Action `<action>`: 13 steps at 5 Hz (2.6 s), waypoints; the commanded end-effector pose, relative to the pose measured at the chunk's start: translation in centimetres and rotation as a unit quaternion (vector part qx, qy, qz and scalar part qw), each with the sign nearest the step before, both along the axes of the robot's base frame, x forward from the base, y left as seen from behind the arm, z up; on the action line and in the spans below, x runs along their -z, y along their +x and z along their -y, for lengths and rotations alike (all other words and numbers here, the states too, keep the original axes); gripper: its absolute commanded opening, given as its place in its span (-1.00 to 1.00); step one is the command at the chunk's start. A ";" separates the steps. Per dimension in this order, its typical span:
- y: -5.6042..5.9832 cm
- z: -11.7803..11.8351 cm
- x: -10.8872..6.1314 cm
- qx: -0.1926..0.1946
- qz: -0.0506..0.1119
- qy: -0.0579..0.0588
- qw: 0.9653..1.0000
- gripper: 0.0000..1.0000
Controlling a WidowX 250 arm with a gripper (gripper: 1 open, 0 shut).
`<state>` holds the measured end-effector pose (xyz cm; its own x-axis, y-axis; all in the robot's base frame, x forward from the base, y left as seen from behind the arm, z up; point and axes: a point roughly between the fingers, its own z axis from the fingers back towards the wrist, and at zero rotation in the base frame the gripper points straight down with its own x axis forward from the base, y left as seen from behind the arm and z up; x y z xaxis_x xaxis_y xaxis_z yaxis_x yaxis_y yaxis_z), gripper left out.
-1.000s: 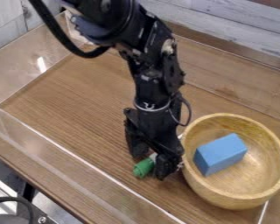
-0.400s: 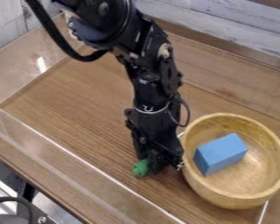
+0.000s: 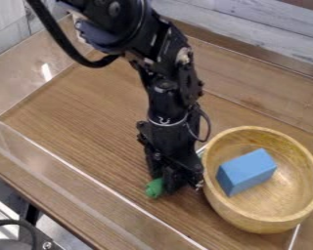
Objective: Put the green marker in the brown bowl
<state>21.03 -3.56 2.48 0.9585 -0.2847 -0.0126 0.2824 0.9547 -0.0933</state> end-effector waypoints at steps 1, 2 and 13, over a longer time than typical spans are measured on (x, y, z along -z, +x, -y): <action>1.1 0.1 -1.9 0.003 0.026 0.002 1.000 -1.00; 1.0 0.2 -2.6 0.001 0.023 0.004 1.000 -1.00; 2.7 7.4 -10.6 -0.037 0.092 0.014 0.995 -1.00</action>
